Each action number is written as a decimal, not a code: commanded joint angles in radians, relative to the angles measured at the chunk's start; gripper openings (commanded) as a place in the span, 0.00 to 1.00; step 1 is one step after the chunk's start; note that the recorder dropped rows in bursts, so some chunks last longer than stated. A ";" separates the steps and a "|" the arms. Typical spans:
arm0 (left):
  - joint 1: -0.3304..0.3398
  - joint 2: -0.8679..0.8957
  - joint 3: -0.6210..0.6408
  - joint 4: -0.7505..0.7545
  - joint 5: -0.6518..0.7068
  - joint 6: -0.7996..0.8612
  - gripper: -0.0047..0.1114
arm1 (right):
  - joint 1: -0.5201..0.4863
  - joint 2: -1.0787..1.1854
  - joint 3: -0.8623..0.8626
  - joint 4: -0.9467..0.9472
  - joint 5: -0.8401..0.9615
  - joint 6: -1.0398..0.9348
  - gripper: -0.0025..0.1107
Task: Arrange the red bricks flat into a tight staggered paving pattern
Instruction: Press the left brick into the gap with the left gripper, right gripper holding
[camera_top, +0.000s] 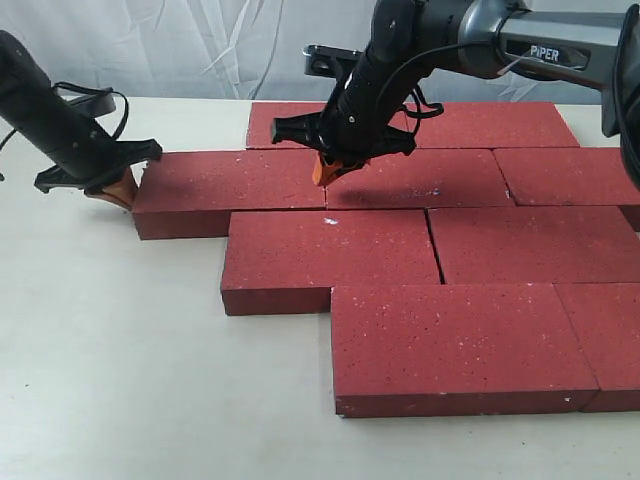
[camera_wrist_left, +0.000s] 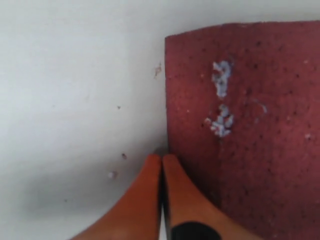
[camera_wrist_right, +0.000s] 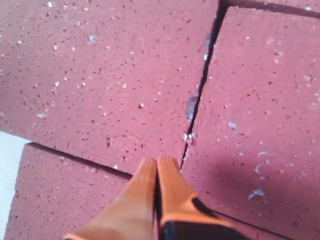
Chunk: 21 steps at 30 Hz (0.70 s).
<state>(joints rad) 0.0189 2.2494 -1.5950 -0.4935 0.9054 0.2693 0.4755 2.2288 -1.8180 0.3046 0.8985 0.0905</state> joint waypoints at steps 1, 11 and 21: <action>-0.021 0.009 0.007 -0.023 -0.031 0.004 0.04 | -0.004 -0.013 -0.003 -0.006 0.000 -0.001 0.01; -0.021 0.009 0.007 0.002 -0.029 0.004 0.04 | -0.004 -0.013 -0.003 -0.006 0.004 -0.001 0.01; 0.044 -0.008 0.007 0.038 0.009 -0.007 0.04 | -0.005 -0.013 -0.003 -0.004 0.022 0.000 0.01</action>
<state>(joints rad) 0.0437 2.2560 -1.5927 -0.4633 0.9023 0.2674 0.4755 2.2288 -1.8180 0.3046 0.9066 0.0905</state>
